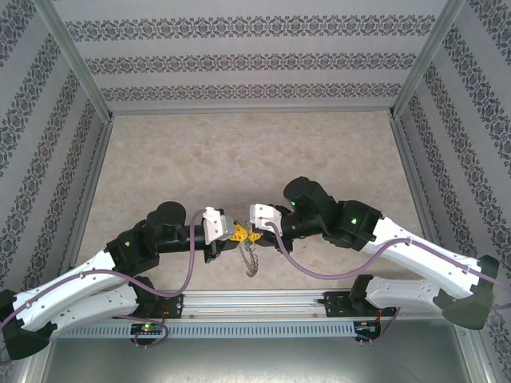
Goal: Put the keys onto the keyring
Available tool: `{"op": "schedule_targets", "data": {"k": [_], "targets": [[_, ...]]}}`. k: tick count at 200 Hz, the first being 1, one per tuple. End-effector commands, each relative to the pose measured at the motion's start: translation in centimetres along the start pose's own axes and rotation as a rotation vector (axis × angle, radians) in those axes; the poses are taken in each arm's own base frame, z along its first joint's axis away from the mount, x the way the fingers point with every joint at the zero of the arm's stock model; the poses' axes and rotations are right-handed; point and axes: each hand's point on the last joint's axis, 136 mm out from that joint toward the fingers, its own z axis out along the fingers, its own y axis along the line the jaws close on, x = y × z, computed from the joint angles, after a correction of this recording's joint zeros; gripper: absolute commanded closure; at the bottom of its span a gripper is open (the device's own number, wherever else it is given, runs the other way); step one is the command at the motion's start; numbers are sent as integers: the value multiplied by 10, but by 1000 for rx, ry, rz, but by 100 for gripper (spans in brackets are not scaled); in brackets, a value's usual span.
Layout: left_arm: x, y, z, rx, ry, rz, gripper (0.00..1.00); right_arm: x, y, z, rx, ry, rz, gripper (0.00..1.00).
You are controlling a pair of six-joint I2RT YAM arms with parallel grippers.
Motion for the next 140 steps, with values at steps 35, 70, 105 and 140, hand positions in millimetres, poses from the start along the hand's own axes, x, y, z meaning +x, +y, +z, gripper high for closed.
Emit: {"op": "schedule_targets", "data": {"k": [35, 70, 105, 140], "targets": [[-47, -13, -26, 25, -251, 9, 100, -18, 8, -9, -18, -87, -26, 91], [-66, -17, -35, 39, -401, 10, 100, -24, 16, -12, -47, -164, -16, 89], [-70, -19, -36, 58, -466, 8, 100, -27, 21, -14, -68, -200, -13, 87], [-71, -20, -37, 64, -514, 7, 100, -28, 22, -12, -79, -201, -7, 86]]}}
